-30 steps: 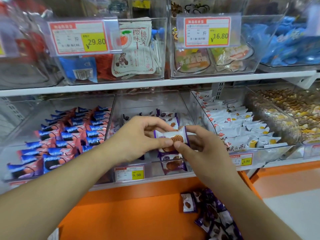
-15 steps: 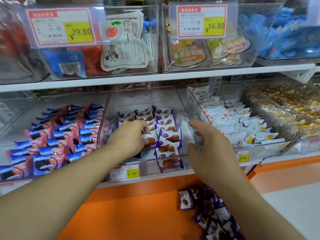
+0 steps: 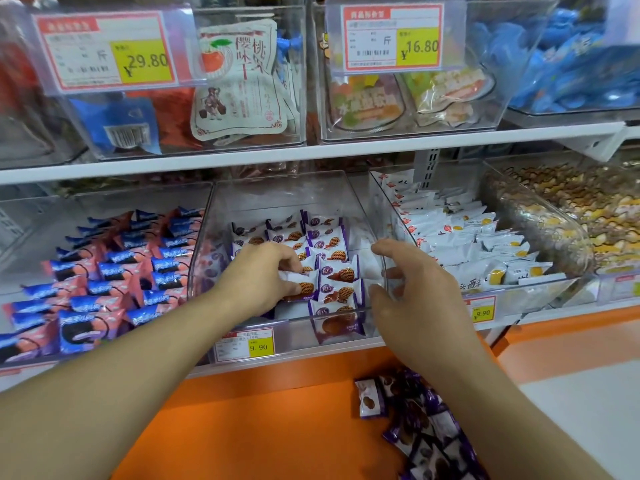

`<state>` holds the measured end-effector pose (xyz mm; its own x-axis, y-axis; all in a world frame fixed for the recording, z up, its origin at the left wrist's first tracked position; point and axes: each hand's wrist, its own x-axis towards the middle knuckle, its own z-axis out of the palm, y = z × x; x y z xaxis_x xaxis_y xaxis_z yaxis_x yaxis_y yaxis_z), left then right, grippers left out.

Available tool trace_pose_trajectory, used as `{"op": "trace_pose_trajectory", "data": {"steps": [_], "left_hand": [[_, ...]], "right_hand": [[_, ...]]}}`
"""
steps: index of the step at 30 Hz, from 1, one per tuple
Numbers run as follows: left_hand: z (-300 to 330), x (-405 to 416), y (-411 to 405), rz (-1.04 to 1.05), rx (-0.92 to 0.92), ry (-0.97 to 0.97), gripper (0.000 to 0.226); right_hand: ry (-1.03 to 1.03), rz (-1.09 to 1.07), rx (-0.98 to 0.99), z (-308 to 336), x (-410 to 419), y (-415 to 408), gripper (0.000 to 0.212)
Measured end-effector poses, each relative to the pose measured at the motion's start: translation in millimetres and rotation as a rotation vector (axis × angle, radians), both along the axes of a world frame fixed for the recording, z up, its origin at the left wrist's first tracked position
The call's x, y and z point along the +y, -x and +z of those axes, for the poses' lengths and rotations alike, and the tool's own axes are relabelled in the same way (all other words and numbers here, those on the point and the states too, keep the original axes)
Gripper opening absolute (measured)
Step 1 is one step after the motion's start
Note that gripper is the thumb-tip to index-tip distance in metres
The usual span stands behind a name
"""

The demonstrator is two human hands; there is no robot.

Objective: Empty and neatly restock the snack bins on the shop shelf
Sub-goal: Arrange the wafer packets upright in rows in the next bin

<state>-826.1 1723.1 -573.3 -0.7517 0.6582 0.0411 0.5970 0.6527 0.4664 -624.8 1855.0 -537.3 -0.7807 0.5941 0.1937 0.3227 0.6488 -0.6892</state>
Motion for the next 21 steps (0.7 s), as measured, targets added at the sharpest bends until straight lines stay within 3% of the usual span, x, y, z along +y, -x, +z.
{"op": "trace_pose_trajectory", "data": {"steps": [3, 9, 12, 15, 21], "left_hand": [[-7, 3, -3, 0.000, 0.052, -0.018, 0.025], [-2, 6, -2, -0.072, 0.186, 0.164, 0.033], [-2, 9, -6, -0.091, 0.112, 0.028, 0.038], [1, 15, -12, -0.173, 0.046, -0.068, 0.023], [4, 18, -12, -0.347, 0.065, 0.203, 0.029]], "right_hand": [[0.005, -0.001, 0.001, 0, 0, 0, 0.058], [0.000, 0.002, -0.010, 0, 0, -1, 0.058], [0.002, 0.002, -0.010, 1, 0, -1, 0.057], [-0.006, -0.002, -0.009, 1, 1, 0, 0.056], [0.008, -0.005, -0.008, 1, 2, 0, 0.055]]}}
